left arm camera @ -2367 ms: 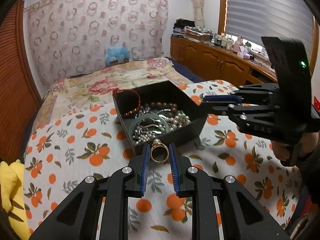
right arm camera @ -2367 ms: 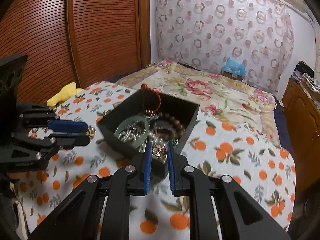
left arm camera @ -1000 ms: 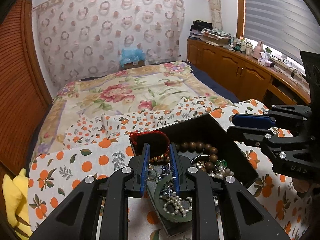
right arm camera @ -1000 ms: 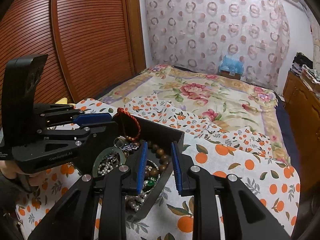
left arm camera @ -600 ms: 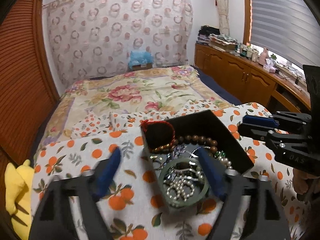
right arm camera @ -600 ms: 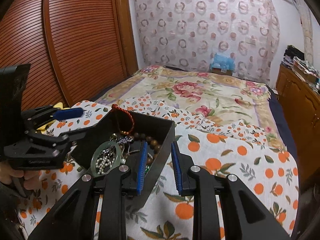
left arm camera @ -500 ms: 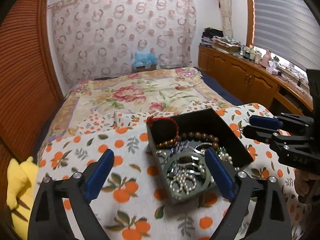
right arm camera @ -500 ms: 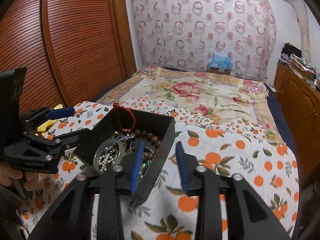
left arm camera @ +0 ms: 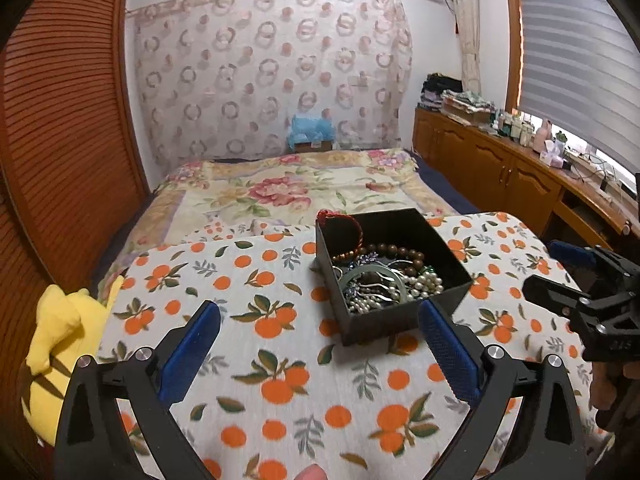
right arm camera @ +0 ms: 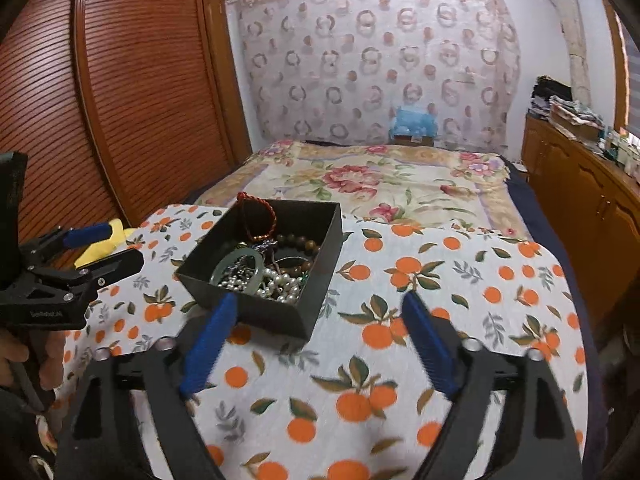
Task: Organize jewelry
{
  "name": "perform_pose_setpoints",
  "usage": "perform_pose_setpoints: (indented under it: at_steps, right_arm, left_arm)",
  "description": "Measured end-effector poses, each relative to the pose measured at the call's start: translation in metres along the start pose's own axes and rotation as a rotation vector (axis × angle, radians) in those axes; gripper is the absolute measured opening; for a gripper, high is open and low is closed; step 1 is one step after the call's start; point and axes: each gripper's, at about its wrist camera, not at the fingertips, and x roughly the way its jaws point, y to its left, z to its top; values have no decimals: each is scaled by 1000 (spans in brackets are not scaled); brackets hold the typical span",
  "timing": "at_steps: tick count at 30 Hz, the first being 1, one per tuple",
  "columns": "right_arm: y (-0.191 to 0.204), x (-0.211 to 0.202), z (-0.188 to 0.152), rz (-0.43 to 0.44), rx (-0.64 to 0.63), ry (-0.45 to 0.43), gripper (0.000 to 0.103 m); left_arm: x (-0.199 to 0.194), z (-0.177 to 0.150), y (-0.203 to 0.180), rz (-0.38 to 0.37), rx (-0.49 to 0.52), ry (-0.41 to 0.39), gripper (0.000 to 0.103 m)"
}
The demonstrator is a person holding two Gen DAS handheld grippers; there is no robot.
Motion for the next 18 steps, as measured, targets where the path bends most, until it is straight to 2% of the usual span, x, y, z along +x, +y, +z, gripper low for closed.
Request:
perform_pose_setpoints:
  at_steps: [3, 11, 18]
  right_arm:
    - [4, -10, 0, -11, 4, -11, 101]
    - [18, -59, -3, -20, 40, -110, 101]
    - [25, -86, -6, -47, 48, -167, 101]
  left_arm:
    - [-18, -4, -5, 12, 5, -26, 95]
    - [-62, -9, -11, -5, -10, -83, 95]
    - [-86, -14, -13, -9, -21, -109, 95]
